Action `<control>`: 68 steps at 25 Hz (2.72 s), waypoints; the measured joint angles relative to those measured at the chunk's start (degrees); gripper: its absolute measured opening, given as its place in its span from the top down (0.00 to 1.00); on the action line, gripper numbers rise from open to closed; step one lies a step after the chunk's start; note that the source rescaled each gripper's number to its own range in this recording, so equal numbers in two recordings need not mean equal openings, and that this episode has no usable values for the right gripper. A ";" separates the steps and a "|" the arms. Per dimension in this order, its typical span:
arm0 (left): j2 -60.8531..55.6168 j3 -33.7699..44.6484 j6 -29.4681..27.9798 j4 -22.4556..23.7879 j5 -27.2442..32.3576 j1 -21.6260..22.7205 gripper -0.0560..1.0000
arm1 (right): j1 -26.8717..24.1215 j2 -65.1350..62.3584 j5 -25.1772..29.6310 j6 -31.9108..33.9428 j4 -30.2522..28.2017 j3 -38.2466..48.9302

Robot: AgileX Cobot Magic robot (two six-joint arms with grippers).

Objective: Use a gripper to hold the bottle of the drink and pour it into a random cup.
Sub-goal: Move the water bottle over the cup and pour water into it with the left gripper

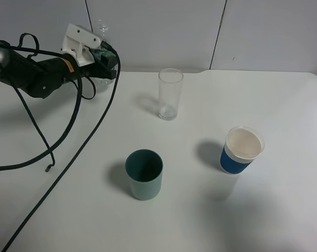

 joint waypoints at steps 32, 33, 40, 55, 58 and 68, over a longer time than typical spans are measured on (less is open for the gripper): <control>-4.42 0.43 55.65 -32.58 9.45 -14.30 0.92 | 0.00 0.00 0.00 0.00 0.00 0.00; -4.42 0.43 57.09 -33.33 9.45 -14.58 0.92 | 0.00 0.00 0.00 0.00 0.00 0.00; -4.42 0.43 67.00 -37.59 9.45 -16.61 0.92 | 0.00 0.00 0.00 0.00 0.00 0.00; -4.42 0.43 84.92 -45.09 9.11 -19.29 0.92 | 0.00 0.00 0.00 0.00 0.00 0.00; -4.42 0.43 88.47 -46.67 8.17 -19.87 0.92 | 0.00 0.00 0.00 0.00 0.00 0.00; -4.47 0.43 96.30 -50.75 6.60 -21.07 0.92 | 0.00 0.00 0.00 0.00 0.00 0.00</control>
